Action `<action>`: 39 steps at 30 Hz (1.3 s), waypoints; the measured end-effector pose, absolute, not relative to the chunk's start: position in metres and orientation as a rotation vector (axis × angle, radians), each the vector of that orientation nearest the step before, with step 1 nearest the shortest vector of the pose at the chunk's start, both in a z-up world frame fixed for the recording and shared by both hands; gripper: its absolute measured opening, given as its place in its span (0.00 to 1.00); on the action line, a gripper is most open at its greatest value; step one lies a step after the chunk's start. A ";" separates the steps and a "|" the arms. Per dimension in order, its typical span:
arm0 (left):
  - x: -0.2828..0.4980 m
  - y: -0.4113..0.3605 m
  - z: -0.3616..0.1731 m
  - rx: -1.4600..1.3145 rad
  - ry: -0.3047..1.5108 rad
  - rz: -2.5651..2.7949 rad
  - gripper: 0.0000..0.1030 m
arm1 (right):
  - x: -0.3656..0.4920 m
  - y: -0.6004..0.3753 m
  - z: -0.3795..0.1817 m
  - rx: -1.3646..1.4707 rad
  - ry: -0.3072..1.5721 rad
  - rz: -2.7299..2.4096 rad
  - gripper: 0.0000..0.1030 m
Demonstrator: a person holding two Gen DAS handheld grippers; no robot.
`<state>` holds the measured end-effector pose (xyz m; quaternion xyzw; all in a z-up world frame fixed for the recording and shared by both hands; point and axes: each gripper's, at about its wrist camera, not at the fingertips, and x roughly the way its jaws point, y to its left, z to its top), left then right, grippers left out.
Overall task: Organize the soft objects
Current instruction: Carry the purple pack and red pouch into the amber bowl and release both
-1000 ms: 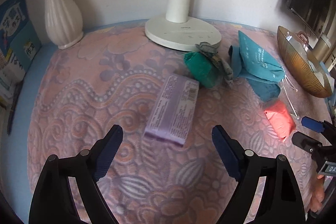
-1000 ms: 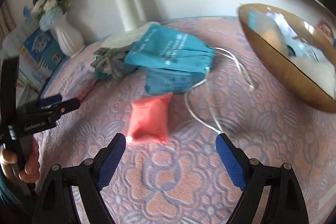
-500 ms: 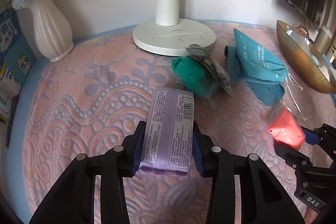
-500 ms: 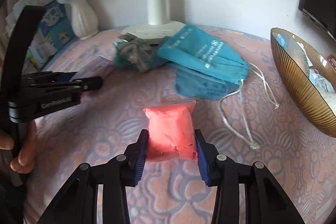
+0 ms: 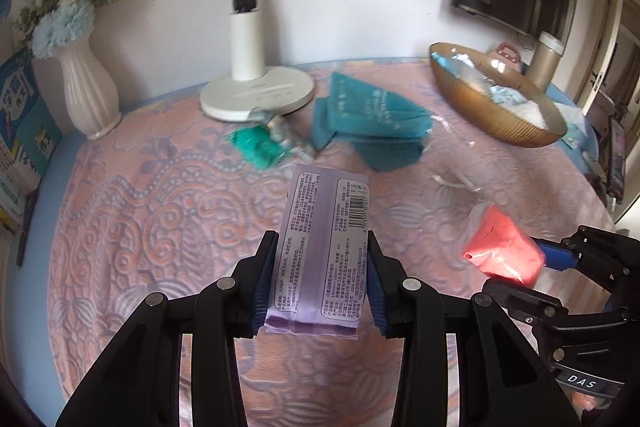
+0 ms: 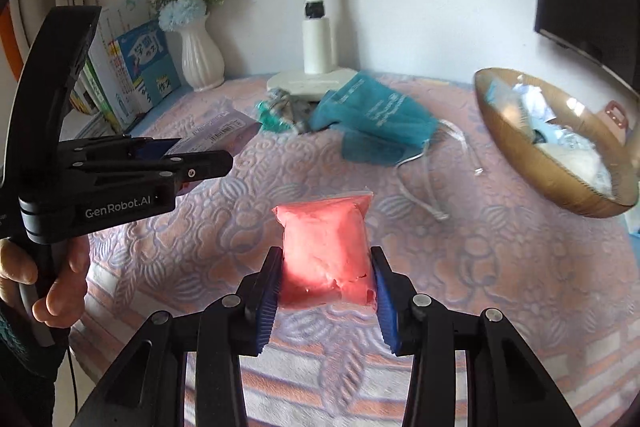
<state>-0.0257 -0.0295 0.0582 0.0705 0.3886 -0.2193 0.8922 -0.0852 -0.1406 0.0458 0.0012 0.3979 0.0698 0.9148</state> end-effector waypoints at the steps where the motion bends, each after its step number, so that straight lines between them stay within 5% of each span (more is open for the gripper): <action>1: -0.029 -0.036 0.063 0.147 0.797 -0.466 0.36 | -0.090 -0.146 0.053 0.003 0.803 0.133 0.40; 14: -0.011 -0.167 0.132 0.196 0.655 -0.596 0.36 | -0.090 -0.296 0.147 0.139 0.634 -0.216 0.40; 24: 0.036 -0.253 0.126 0.201 0.698 -0.630 0.38 | -0.037 -0.381 0.151 0.240 0.692 -0.349 0.40; 28: 0.055 -0.268 0.126 0.154 0.733 -0.631 0.70 | -0.013 -0.393 0.142 0.245 0.714 -0.379 0.62; 39: 0.032 -0.199 0.138 0.137 0.683 -0.574 0.70 | -0.050 -0.385 0.117 0.355 0.751 -0.361 0.62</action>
